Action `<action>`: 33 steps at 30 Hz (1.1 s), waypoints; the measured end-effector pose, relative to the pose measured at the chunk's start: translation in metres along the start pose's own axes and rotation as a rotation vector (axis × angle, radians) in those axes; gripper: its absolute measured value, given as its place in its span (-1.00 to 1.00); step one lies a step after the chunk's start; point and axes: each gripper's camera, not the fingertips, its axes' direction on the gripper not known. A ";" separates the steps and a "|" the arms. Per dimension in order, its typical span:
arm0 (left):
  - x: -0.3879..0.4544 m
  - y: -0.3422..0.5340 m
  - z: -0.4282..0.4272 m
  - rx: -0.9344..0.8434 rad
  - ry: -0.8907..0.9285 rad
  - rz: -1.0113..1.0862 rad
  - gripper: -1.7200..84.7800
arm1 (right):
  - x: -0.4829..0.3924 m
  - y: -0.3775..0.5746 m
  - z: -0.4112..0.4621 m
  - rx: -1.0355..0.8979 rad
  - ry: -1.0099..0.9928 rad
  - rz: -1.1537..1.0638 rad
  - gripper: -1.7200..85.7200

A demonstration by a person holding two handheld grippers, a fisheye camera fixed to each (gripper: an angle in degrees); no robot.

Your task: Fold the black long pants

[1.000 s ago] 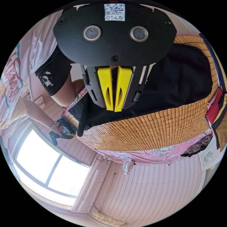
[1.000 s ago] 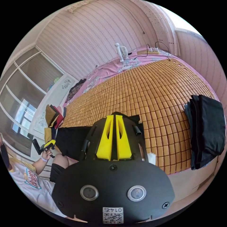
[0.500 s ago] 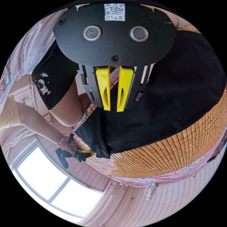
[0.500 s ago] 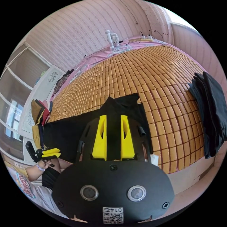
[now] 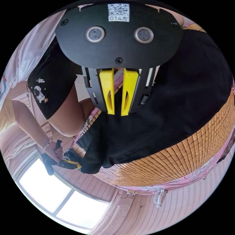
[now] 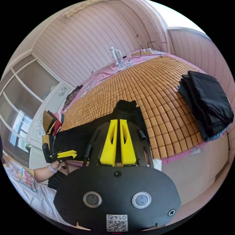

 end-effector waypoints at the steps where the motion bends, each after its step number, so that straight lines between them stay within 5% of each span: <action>1: 0.002 -0.001 0.000 0.004 0.007 0.008 -0.84 | 0.005 0.008 -0.004 -0.011 0.013 0.017 -0.93; 7: 0.022 -0.002 0.012 -0.024 0.041 0.061 -0.83 | 0.046 0.064 0.028 -0.198 0.062 0.145 -0.92; 20: 0.039 0.018 0.030 -0.128 -0.144 0.135 -0.86 | 0.026 0.073 0.073 -0.091 0.155 0.216 -0.72; 29: 0.029 0.047 0.020 -0.137 -0.139 0.127 -0.97 | -0.018 0.044 0.130 -0.387 0.209 0.028 -0.94; 33: 0.010 0.067 0.010 -0.073 -0.061 0.056 -0.98 | -0.043 0.018 0.121 -0.316 0.165 -0.046 -0.96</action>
